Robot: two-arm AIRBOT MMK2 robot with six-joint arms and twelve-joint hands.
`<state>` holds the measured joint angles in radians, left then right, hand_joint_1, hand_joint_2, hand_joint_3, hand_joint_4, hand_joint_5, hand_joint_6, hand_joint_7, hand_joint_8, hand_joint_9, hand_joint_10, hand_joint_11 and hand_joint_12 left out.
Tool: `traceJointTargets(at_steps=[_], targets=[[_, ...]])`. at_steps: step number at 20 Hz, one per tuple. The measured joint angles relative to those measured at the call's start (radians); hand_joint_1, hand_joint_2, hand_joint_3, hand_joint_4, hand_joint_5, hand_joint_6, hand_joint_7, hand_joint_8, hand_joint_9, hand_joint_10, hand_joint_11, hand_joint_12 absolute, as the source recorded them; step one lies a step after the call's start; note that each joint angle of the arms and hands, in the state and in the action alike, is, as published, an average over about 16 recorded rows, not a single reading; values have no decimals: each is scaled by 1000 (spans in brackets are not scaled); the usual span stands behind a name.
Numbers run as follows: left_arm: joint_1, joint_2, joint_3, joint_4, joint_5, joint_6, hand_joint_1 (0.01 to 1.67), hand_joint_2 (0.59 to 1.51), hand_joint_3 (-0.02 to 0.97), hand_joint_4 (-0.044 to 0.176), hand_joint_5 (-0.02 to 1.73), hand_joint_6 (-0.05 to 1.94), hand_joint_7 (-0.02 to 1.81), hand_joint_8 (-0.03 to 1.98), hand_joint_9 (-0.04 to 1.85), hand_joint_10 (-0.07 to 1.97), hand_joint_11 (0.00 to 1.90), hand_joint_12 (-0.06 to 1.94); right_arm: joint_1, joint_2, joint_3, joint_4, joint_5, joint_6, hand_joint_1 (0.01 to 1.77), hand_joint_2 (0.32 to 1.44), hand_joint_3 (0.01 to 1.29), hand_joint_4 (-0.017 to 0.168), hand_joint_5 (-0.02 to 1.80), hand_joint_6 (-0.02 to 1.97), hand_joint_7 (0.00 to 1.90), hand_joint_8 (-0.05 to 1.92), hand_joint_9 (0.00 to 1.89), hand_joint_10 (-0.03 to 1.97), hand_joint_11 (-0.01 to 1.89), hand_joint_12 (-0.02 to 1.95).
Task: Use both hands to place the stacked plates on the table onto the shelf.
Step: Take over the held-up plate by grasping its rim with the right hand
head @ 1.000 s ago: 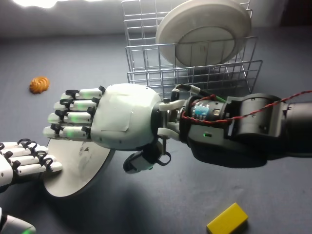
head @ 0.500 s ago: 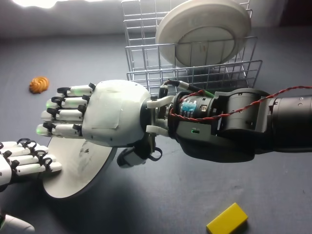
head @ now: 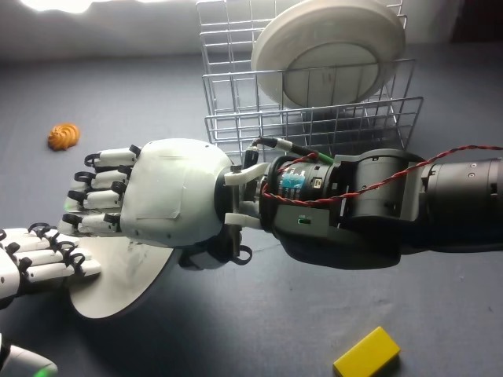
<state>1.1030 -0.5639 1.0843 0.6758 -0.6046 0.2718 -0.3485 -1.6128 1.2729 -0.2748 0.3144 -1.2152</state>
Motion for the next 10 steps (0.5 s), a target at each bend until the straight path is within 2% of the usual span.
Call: traceJointTargets(at_steps=[4,7,10], targets=[[2,-1,0,-4,-1,0,21,1095,17,-2,17,-14,-6,-2,-18,-35,14,8,0,-5,1,-4,1,-5,1218,975,13,4,362,57,400,47,381,66,118,1132],[5,-1,1,-7,-2,-1,21,1096,17,-3,14,-16,-7,-2,-17,-35,14,8,1,-7,1,-7,5,-10,1238,996,13,2,477,229,548,152,545,138,243,1216],[7,-1,2,-10,-4,-3,22,1097,17,-4,10,-19,-7,-3,-16,-30,14,8,3,-7,1,-9,10,-13,1252,1010,13,0,582,425,675,314,681,310,402,1247]])
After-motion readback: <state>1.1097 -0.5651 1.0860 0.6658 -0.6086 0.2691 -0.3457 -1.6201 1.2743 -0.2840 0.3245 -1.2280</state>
